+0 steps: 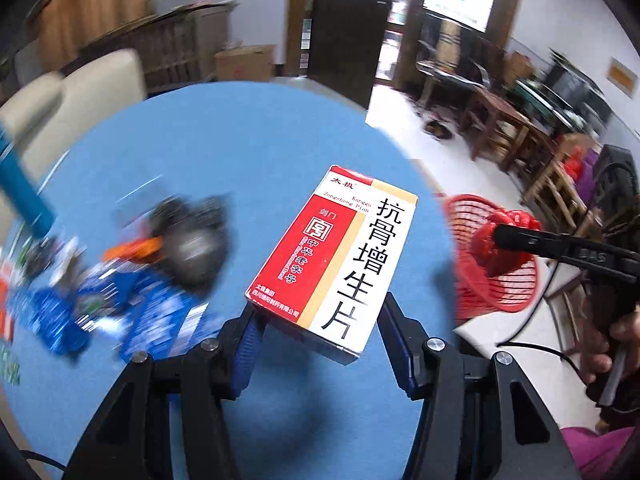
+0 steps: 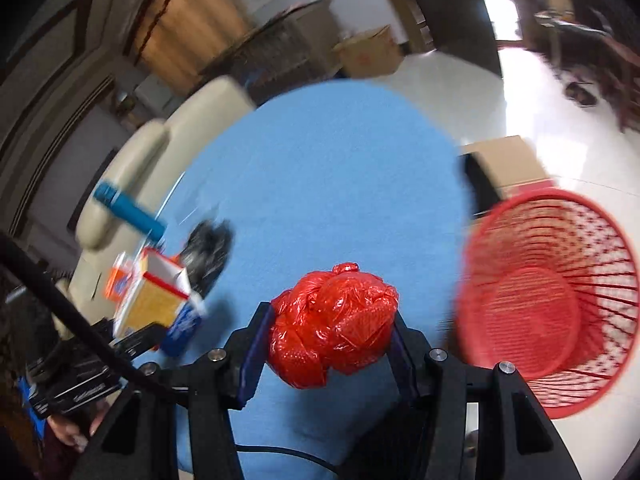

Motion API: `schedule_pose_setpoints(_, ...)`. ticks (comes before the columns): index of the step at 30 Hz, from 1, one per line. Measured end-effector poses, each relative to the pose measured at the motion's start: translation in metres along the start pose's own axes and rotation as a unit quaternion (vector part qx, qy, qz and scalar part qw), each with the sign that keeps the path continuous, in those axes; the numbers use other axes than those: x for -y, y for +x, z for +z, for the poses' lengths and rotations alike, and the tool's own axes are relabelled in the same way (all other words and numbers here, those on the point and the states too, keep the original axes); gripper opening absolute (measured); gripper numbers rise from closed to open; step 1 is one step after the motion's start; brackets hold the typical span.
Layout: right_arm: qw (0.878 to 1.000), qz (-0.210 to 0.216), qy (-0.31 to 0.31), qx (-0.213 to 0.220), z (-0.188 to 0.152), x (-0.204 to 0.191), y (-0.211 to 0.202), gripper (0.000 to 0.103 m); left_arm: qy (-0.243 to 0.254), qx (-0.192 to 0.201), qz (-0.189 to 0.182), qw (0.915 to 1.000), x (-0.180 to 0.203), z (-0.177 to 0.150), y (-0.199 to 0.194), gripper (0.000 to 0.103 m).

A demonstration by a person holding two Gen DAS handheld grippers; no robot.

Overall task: Collect trash
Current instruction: 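Carry both items to the red wastebasket and open both tools to drop them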

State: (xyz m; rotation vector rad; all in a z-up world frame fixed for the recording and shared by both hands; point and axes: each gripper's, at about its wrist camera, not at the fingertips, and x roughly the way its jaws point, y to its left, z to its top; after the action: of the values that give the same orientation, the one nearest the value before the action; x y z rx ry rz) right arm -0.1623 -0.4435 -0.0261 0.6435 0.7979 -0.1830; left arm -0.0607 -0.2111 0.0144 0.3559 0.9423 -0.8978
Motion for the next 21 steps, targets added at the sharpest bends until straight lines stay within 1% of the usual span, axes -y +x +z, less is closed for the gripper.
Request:
schedule_pose_setpoints(1,1.0,-0.011,0.008,0.01,0.0,0.012,-0.008,0.057,0.005,-0.003,-0.008,1.0,0.012,0.003,0.003,0.058)
schedule_pose_setpoints(3,0.999,-0.032,0.027,0.027,-0.002,0.041,-0.025,0.057,0.023,-0.016,-0.033,0.999,0.048,0.017,0.015,0.058)
schedule_pose_setpoints(6,0.995,-0.056,0.067,0.051,-0.009,0.084,-0.049,0.058,0.057,-0.023,-0.049,0.9969,0.09,0.032,0.034,0.058)
schedule_pose_setpoints(8,0.99,-0.079,0.091,0.069,-0.013,0.11,-0.066,0.059,0.078,-0.033,-0.06,0.9946,0.12,0.041,0.052,0.058)
schedule_pose_setpoints(10,0.986,-0.085,0.12,0.081,-0.017,0.134,-0.078,0.06,0.09,-0.048,-0.068,0.9924,0.143,0.049,0.072,0.058)
schedule_pose_setpoints(11,0.984,-0.085,0.13,0.086,-0.018,0.142,-0.083,0.06,0.094,-0.054,-0.071,0.9916,0.145,0.054,0.084,0.058)
schedule_pose_setpoints(14,0.979,-0.098,0.149,0.1,-0.018,0.16,-0.091,0.061,0.101,-0.076,-0.071,0.9893,0.161,0.055,0.103,0.059)
schedule_pose_setpoints(16,0.977,-0.096,0.162,0.104,-0.016,0.169,-0.096,0.064,0.108,-0.081,-0.072,0.9882,0.167,0.053,0.104,0.06)
schedule_pose_setpoints(17,0.975,-0.095,0.17,0.104,-0.015,0.173,-0.096,0.068,0.11,-0.083,-0.067,0.9882,0.168,0.053,0.105,0.064)
schedule_pose_setpoints(18,0.974,-0.097,0.177,0.104,-0.013,0.174,-0.096,0.072,0.11,-0.081,-0.068,0.9883,0.171,0.055,0.107,0.064)
schedule_pose_setpoints(19,0.972,-0.098,0.184,0.105,-0.013,0.177,-0.097,0.072,0.111,-0.078,-0.069,0.9884,0.177,0.059,0.109,0.064)
schedule_pose_setpoints(21,0.972,-0.092,0.19,0.105,-0.012,0.178,-0.097,0.072,0.112,-0.072,-0.063,0.9891,0.175,0.062,0.104,0.064)
